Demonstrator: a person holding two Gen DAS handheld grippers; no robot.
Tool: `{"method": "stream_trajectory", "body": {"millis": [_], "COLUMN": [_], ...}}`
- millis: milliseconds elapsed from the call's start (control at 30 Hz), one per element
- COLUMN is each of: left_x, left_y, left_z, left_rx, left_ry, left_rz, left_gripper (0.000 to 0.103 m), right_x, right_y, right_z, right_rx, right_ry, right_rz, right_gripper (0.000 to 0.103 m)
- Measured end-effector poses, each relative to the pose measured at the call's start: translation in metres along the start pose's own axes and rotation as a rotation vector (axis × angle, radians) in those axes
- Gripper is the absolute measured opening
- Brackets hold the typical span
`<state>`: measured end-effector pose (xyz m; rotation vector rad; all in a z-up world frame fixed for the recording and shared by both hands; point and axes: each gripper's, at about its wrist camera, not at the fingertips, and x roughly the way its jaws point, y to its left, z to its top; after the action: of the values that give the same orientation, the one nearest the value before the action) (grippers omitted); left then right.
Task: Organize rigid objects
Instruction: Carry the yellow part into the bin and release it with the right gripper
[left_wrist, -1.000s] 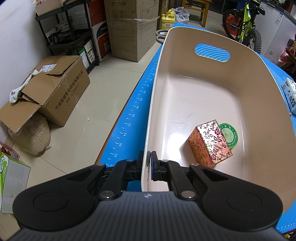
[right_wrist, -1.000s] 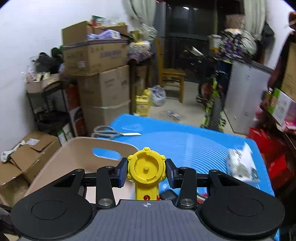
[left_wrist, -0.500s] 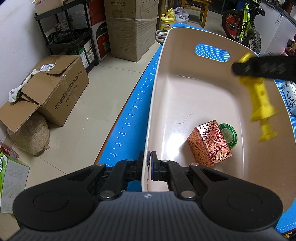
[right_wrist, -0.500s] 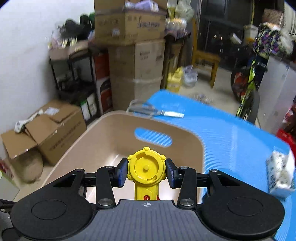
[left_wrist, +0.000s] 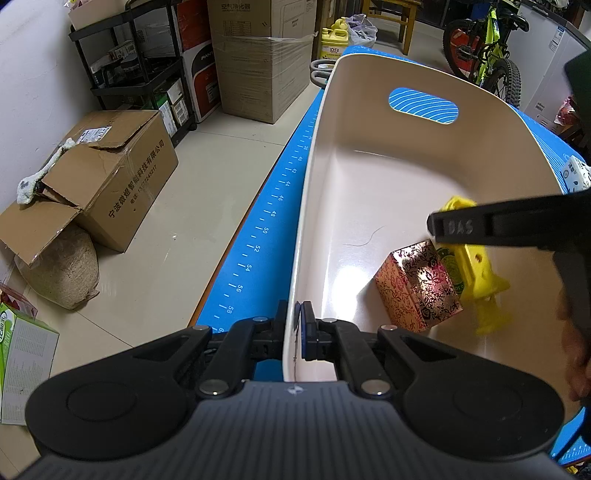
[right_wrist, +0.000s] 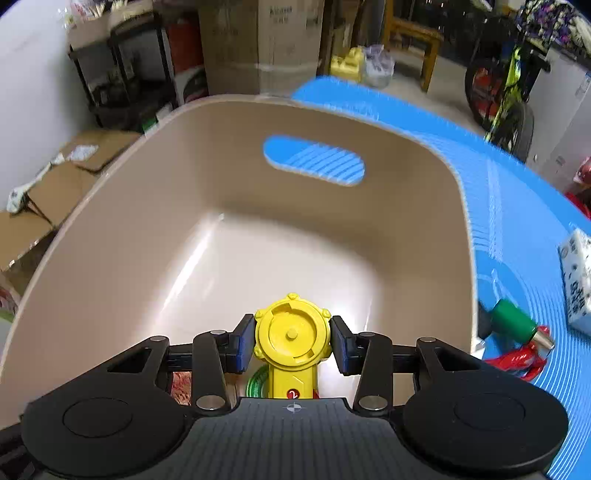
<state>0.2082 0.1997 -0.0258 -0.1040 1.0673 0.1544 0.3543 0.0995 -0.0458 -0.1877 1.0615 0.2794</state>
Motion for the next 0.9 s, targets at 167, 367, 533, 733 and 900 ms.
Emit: {"method": "stream_trajectory", "body": {"millis": [167, 367, 533, 733, 900], "left_x": [0.002, 0.003, 0.003, 0.002, 0.002], "left_y": [-0.004, -0.006, -0.005, -0.005, -0.005], "left_z": [0.000, 0.000, 0.000, 0.000, 0.000], "left_rx": [0.001, 0.003, 0.002, 0.002, 0.002], "left_ry": [0.000, -0.001, 0.001, 0.001, 0.001], "left_rz": [0.002, 0.004, 0.005, 0.004, 0.004], "left_gripper": [0.007, 0.007, 0.008, 0.008, 0.008], "right_x": [0.010, 0.014, -0.001, -0.039, -0.082], "right_y": [0.002, 0.006, 0.003, 0.001, -0.013], "right_z": [0.000, 0.001, 0.000, -0.009, -0.015], "right_rx": [-0.010, -0.021, -0.010, -0.039, -0.030], "right_ry": [0.058, 0.085, 0.026, -0.078, -0.177], "right_rz": [-0.001, -0.014, 0.013, 0.029, 0.033], "right_gripper": [0.049, 0.052, 0.064, 0.067, 0.070]}}
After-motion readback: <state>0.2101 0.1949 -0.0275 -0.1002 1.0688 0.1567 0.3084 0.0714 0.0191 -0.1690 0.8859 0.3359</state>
